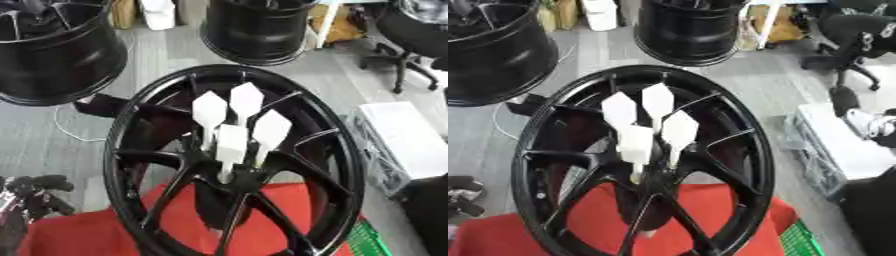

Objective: Pull the pin out of the wheel hub.

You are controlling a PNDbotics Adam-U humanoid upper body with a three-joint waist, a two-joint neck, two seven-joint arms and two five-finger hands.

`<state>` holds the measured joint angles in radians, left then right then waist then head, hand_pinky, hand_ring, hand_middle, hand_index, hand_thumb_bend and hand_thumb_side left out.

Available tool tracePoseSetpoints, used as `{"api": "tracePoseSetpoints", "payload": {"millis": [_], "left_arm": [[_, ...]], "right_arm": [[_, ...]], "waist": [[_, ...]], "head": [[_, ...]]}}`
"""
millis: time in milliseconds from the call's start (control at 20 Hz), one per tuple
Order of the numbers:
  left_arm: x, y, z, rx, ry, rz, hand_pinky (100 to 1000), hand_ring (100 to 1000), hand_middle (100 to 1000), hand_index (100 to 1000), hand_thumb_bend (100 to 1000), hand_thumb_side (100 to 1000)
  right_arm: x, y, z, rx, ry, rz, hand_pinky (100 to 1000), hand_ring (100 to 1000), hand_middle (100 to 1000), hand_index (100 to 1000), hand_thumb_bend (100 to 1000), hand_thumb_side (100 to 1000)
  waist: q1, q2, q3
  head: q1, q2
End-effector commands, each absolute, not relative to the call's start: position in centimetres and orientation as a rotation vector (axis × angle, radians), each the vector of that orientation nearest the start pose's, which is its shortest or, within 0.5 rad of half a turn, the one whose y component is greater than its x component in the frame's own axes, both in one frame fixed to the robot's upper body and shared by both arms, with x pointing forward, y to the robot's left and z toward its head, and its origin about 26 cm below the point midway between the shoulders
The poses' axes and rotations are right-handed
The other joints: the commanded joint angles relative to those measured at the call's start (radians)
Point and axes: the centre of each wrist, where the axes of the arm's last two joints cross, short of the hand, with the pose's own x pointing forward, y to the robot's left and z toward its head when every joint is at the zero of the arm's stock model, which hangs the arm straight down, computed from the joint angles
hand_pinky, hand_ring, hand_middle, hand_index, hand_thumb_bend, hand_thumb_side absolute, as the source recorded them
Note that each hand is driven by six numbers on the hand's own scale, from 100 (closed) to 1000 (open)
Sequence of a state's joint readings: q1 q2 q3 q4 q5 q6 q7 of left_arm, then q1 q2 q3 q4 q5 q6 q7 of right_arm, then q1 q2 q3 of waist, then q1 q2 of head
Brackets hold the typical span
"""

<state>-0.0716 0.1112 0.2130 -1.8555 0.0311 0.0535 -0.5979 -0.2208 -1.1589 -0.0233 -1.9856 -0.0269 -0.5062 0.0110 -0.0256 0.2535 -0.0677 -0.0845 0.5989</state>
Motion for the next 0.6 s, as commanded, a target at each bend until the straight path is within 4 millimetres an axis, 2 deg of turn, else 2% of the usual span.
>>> {"api": "tracePoseSetpoints", "payload": {"millis": [50, 600], "left_arm": [[28.0, 30.9, 9.9, -0.187, -1.824, -0.515, 652, 509, 661, 784, 119, 961], [28.1, 30.7, 9.8, -0.198, -1.818, -0.531, 652, 508, 660, 784, 118, 963]], "right_arm": [[27.3, -35.1, 31.1, 0.662, 2.828, -1.848, 534, 611, 1000, 941, 100, 221], [28.1, -32.4, 31.9, 0.509, 2.68, -2.044, 534, 604, 1000, 946, 100, 199]], "waist": [[-0.004, -0.024, 0.002], [-0.007, -0.023, 0.023]], "head": [[-0.007, -0.011], [-0.024, -0.005]]}}
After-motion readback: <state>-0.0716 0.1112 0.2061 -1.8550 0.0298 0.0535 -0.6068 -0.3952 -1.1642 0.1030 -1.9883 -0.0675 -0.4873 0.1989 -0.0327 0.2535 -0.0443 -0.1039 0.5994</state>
